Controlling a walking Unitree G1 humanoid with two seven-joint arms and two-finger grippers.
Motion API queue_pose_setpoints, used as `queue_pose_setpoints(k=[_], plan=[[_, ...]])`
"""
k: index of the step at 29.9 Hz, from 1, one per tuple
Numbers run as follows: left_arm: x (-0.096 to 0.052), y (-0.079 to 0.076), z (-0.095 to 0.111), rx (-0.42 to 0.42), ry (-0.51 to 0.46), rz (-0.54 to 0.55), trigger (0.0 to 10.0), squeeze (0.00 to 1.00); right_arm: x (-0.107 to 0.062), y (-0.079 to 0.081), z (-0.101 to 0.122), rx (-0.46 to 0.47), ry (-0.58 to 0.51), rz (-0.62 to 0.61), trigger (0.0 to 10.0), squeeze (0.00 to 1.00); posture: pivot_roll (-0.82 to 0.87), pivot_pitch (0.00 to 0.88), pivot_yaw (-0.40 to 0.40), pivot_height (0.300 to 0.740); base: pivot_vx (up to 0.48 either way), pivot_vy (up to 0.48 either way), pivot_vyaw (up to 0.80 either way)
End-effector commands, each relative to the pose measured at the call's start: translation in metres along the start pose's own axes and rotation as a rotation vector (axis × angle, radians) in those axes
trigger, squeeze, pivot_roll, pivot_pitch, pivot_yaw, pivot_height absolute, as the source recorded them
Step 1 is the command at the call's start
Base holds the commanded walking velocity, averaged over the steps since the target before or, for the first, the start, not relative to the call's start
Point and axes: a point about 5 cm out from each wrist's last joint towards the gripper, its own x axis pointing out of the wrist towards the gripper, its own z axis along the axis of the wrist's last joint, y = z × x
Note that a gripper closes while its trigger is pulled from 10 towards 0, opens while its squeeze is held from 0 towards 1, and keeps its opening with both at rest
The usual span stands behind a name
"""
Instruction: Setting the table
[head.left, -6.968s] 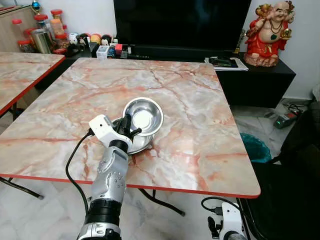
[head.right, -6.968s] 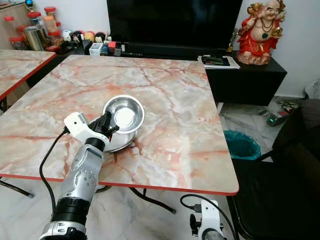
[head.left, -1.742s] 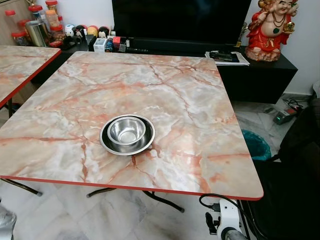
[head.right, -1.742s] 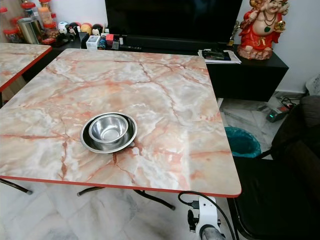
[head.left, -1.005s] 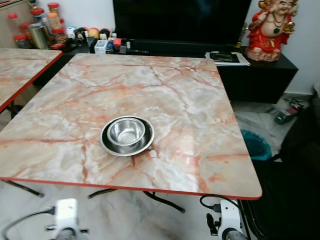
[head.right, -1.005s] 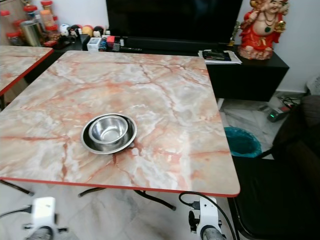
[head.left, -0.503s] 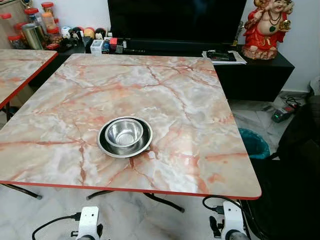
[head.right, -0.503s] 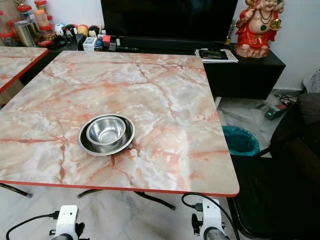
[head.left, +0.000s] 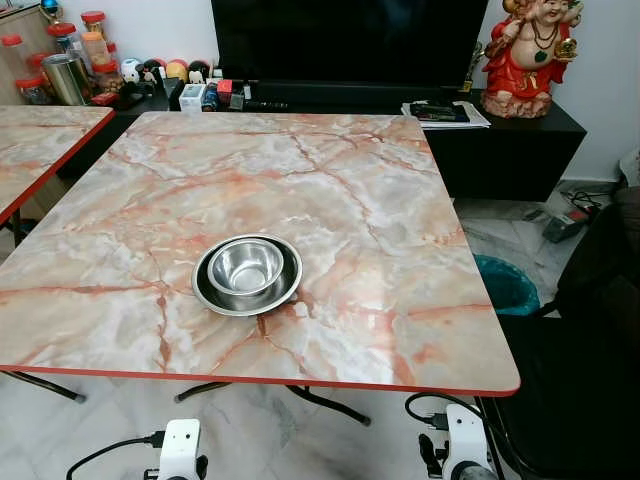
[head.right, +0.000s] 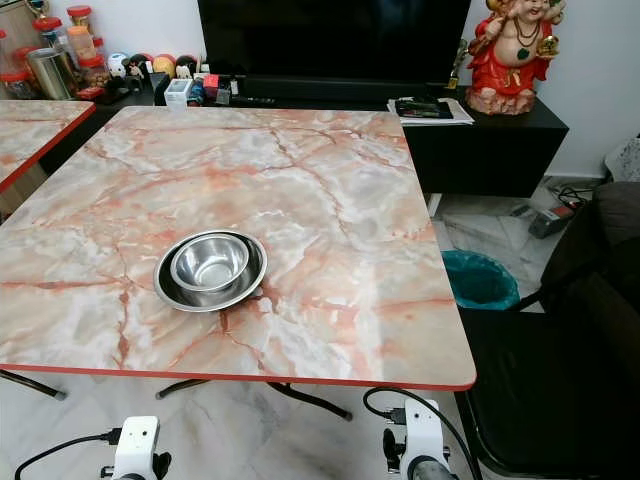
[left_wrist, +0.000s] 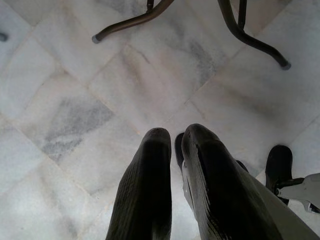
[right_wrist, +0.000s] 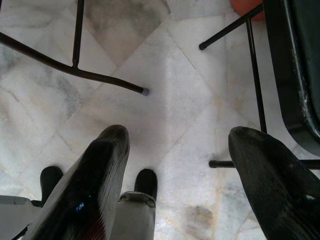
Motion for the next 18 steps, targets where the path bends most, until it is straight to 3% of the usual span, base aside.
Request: queue_pose_setpoints(k=[1,11,18], plan=[[-0.0019,0.0001,-0.0081,0.006,0.025,0.001,10.0,0.00,-0.0005,-0.0010,-0.0025,0.008,0.010,0.000,10.0,0.00,-0.03,0.000,-0.003,0.714,0.000,0.000,0.00],[-0.0032,0.0020,-0.0127,-0.022,0.039,0.022,10.0,0.00,0.0002,-0.0005,0.0004,0.011,0.004,-0.002,10.0,0.00,-0.03,0.000,-0.015,0.714,0.000,0.000,0.00],[-0.0040,0.0038,-0.0145,-0.037,0.041,0.034,10.0,0.00,-0.0001,0.0010,-0.0018,0.020,0.010,-0.001,10.0,0.00,-0.01,0.000,-0.020,0.714,0.000,0.447,0.00]])
